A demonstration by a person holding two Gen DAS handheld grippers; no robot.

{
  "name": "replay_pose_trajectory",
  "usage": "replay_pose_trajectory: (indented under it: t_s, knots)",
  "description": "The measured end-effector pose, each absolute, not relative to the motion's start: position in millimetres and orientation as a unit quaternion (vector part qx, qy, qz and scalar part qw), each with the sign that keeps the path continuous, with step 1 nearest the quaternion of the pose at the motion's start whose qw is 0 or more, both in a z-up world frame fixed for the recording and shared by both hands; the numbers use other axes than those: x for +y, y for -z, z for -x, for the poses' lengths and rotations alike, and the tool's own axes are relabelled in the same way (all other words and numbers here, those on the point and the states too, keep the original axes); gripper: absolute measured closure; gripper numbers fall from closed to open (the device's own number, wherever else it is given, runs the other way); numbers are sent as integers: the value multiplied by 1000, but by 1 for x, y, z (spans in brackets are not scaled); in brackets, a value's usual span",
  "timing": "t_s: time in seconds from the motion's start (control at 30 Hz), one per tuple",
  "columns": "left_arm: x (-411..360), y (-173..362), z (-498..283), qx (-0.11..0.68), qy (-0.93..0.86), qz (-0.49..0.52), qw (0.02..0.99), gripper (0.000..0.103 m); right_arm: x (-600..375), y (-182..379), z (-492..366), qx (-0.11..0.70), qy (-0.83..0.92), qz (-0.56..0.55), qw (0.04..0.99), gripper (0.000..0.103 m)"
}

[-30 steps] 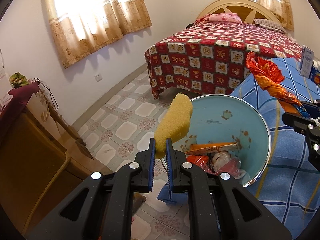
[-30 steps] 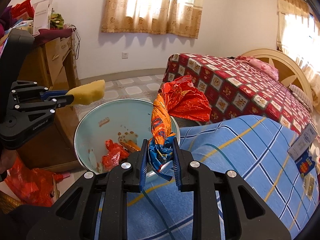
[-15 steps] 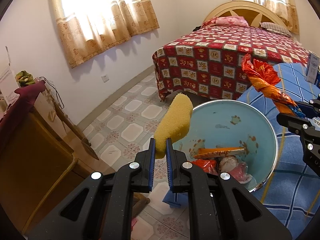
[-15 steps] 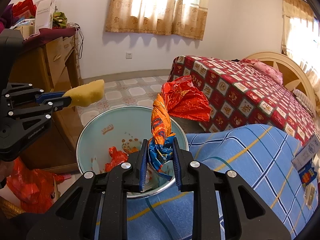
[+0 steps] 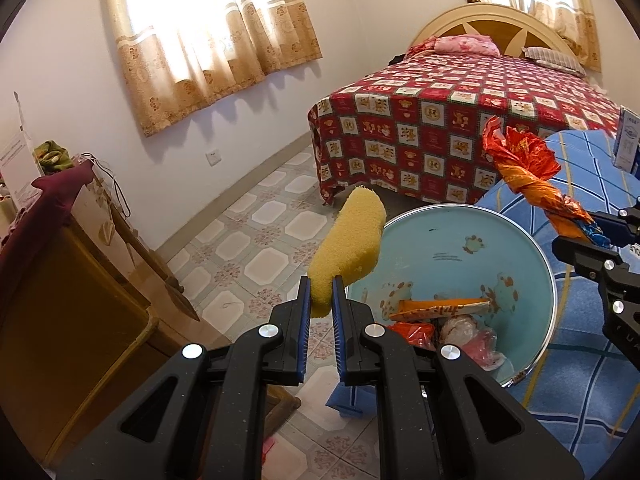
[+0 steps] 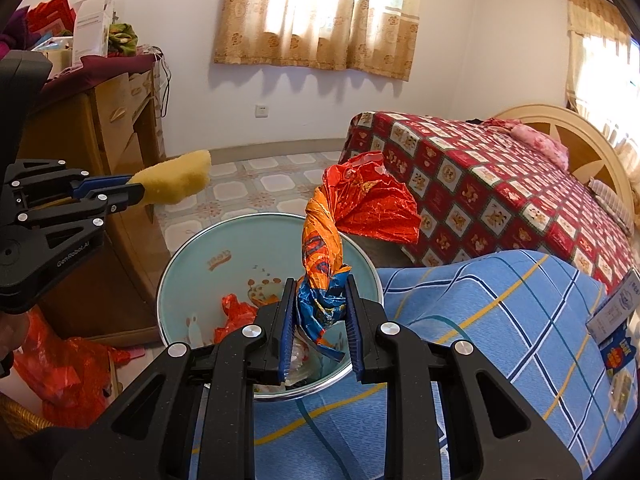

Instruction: Collect trash

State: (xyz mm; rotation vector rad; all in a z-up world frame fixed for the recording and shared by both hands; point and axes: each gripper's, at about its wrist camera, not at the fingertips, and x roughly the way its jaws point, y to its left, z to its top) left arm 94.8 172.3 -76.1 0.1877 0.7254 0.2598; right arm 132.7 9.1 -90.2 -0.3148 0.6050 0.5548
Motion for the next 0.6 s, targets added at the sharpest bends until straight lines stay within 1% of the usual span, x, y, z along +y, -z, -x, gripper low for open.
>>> replay_pose_trajectory:
  t_s: [0.13, 0.23, 0.27, 0.3, 0.37, 0.43, 0.47, 0.5, 0.53, 0.6]
  knots:
    - [169, 75, -95, 354, -118, -88, 924, 91, 10, 91, -132, 294, -273, 155, 903, 79]
    - [165, 74, -94, 351, -108, -85, 926, 87, 11, 92, -131, 291, -282, 152, 901, 75]
    - [163, 73, -94, 351, -106, -84, 927, 76, 10, 92, -131, 290, -281, 151, 902, 69]
    - [162, 73, -94, 349, -106, -85, 927, 62, 8, 93, -132, 291, -281, 146, 903, 60]
    - [161, 72, -92, 344, -108, -87, 929, 47, 7, 93, -132, 292, -279, 140, 904, 53]
    - [160, 72, -90, 345, -104, -86, 929, 47, 5, 92, -130, 288, -272, 137, 908, 47]
    - [160, 71, -89, 345, -103, -86, 929, 41, 3, 91, -128, 287, -269, 133, 910, 43]
    - [159, 71, -89, 344, -104, -84, 929, 32, 2, 90, -126, 286, -267, 131, 911, 41]
    - [159, 70, -87, 341, -105, -82, 930, 30, 0, 88, -123, 285, -262, 129, 913, 40]
    - [157, 68, -85, 341, -101, -82, 931, 29, -3, 84, -119, 281, -257, 129, 916, 34]
